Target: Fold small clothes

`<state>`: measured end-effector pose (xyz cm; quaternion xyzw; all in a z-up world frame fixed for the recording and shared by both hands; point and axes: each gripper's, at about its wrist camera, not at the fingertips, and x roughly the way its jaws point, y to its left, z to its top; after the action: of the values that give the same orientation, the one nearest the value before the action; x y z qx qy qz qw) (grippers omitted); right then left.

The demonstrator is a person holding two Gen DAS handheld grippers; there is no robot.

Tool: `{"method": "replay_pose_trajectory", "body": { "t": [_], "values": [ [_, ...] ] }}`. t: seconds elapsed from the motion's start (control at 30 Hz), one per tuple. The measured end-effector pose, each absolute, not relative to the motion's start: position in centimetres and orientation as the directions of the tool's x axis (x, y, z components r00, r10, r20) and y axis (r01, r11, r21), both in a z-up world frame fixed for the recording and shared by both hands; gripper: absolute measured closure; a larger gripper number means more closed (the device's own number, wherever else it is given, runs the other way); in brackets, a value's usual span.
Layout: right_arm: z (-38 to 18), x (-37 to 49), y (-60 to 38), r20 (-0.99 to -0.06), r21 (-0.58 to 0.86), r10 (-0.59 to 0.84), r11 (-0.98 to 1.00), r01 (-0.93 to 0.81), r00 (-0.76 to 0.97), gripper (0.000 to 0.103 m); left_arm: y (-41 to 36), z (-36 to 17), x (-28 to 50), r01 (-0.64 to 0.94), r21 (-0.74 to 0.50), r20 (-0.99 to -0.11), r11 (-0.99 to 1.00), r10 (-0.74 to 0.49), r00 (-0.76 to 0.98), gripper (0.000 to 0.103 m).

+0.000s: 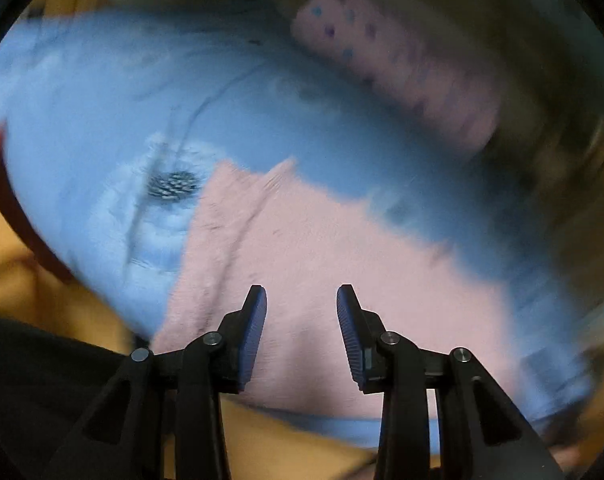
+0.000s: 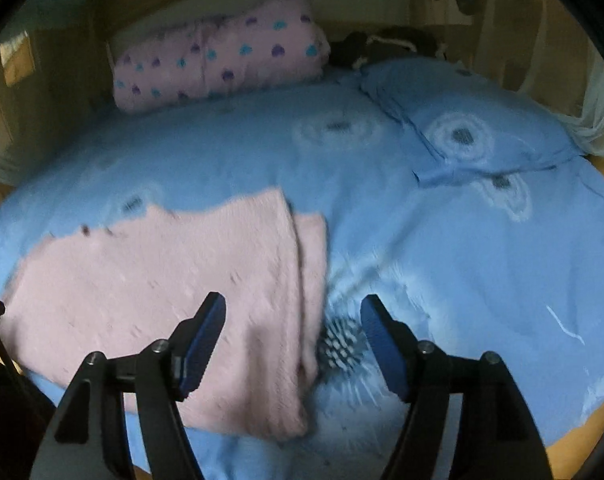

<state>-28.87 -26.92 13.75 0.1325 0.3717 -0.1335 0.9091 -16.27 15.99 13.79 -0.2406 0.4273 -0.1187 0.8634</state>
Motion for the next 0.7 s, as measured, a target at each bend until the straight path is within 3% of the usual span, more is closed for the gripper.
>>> {"method": "replay_pose_trajectory", "body": {
  "t": [0.07,0.13,0.2,0.37,0.6,0.7],
  "values": [
    [14.0,-27.9,-26.4,-0.704,0.159,-0.119,0.934,0.32,0.7,0.026,17.9,13.8,-16.8,-0.037,-0.588,-0.641,0.808,-0.438,0.631,0.077],
    [14.1,-26.8,-25.4,-0.699,0.18,-0.083,0.941,0.287,0.711,0.026,19.1,13.5,-16.8,-0.063,-0.636,-0.622,0.769,-0.462,0.632,0.06],
    [14.4,-25.5,-24.2,-0.694,0.189,-0.05,0.95,0.249,0.718,0.026,19.9,12.9,-16.8,-0.097,-0.668,-0.615,0.738,-0.474,0.63,0.053],
    [15.4,-23.4,-20.3,-0.658,0.144,-0.04,0.974,0.178,0.752,0.026,19.5,11.5,-16.5,-0.183,-0.578,-0.696,0.796,-0.363,0.619,0.052],
    [17.1,-20.1,-20.1,-0.628,0.204,-0.025,0.959,0.196,0.778,0.017,16.9,8.6,-14.9,-0.212,-0.264,-0.863,0.941,-0.133,0.487,0.053],
    [16.2,-18.0,-20.4,-0.644,0.28,0.044,0.942,0.182,0.764,0.017,17.1,7.6,-14.8,-0.284,-0.298,-0.871,0.911,-0.138,0.471,0.054]
  ]
}}
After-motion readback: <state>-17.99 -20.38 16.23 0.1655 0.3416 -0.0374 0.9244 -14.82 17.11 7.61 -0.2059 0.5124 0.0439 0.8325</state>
